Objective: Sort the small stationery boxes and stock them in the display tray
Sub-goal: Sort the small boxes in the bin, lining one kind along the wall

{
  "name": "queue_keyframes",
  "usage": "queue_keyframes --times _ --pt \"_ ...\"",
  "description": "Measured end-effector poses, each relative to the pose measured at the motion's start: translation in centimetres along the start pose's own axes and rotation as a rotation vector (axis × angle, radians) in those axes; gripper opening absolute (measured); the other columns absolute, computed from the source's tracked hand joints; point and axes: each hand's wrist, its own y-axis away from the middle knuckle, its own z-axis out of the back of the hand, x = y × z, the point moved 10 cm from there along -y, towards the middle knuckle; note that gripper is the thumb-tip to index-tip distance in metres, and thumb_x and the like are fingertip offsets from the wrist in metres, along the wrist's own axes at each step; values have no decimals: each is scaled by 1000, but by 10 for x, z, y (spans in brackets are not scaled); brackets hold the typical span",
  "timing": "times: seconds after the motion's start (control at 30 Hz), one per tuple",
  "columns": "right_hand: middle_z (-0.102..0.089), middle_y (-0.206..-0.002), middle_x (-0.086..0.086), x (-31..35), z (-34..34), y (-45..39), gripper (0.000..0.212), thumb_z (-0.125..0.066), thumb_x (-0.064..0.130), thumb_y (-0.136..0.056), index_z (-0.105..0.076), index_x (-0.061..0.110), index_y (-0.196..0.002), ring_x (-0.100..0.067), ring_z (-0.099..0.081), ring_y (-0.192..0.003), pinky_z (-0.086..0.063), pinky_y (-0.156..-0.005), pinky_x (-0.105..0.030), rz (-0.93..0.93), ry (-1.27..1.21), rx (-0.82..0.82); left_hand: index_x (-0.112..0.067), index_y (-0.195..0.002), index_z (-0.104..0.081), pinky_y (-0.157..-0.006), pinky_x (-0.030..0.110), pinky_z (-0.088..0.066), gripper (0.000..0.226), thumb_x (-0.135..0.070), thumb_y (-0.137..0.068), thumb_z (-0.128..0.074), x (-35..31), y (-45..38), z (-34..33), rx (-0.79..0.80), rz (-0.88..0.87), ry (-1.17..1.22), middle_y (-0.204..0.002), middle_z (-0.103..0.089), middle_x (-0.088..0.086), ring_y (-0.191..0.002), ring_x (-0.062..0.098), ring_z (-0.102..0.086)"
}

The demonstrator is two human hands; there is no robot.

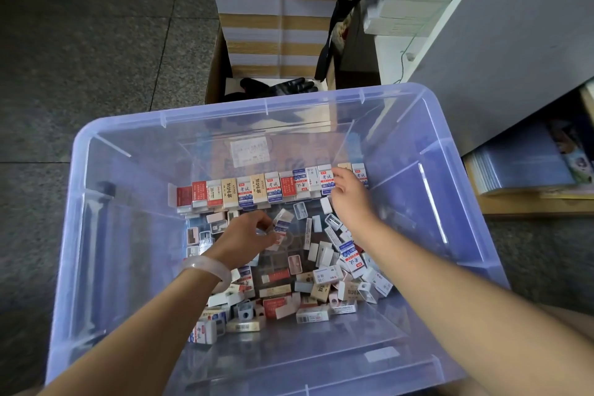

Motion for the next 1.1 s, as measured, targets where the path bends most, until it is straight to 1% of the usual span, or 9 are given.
queue_keyframes --times 0.1,0.27,0.4,0.57,0.67,0.77,0.87,1.03,1.1 --pt "-46 -142 -5 -3 -4 -3 51 -36 -5 -92 -42 15 -138 -14 -55 -105 -42 -77 -21 -31 -63 47 -17 -83 -58 -49 13 -38 9 -15 -92 -60 -5 -1 1 -1 19 203 -77 -59 -6 -57 3 -50" --pt "-60 -120 -7 28 16 9 29 -46 7 -94 -57 10 -120 -21 -55 -109 -43 -87 -25 132 140 -135 -5 -90 -61 -47 16 -39 18 -23 -90 -62 -14 1 2 -14 86 506 -64 -53 -2 -48 5 -45" --pt "-60 -104 6 38 -34 32 32 -50 30 -96 -51 24 -128 -8 -58 -93 -50 -80 -26 110 89 346 -4 -88 -59 -46 18 -39 21 -24 -86 -65 -21 0 2 -38 91 641 -64 -52 2 -51 11 -43" --pt "-63 -106 -8 18 -57 44 45 -52 5 -93 -44 20 -135 -15 -65 -87 -57 -67 -23 -103 -213 526 -7 -83 -57 -44 18 -38 26 -32 -83 -66 -14 3 1 -82 162 617 -59 -53 0 -44 7 -43" --pt "-62 -107 -14 18 -45 35 34 -54 0 -91 -52 11 -123 -14 -64 -78 -56 -63 -18 -129 -258 415 -9 -78 -54 -41 18 -36 26 -32 -86 -65 -8 1 1 -126 200 662 -59 -51 1 -44 9 -41" --pt "-61 -110 -16 6 -19 21 17 -53 -2 -91 -57 8 -105 -12 -61 -73 -56 -66 -20 -183 -356 141 -9 -77 -53 -40 17 -36 23 -26 -90 -62 -6 -1 1 -139 203 666 -58 -47 1 -44 9 -39" --pt "-60 -109 -9 -15 12 7 18 -50 -1 -93 -56 9 -107 -8 -59 -66 -53 -71 -22 -200 -361 -129 -7 -81 -55 -46 21 -35 22 -25 -92 -60 -2 0 5 -176 214 647 -58 -46 0 -48 11 -38" --pt "-65 -113 -9 -14 26 -4 30 -51 -2 -90 -58 11 -116 -20 -64 -88 -48 -69 -22 -87 -144 -203 -7 -77 -53 -45 20 -35 22 -22 -92 -60 0 1 8 -190 204 626 -54 -47 -2 -42 9 -38" --pt "-63 -117 -9 -11 26 -5 35 -50 -3 -89 -58 11 -120 -23 -62 -99 -50 -77 -28 -59 -5 -202 -8 -76 -53 -44 19 -34 22 -22 -92 -60 0 0 9 -192 202 609 -55 -45 -1 -43 9 -37"
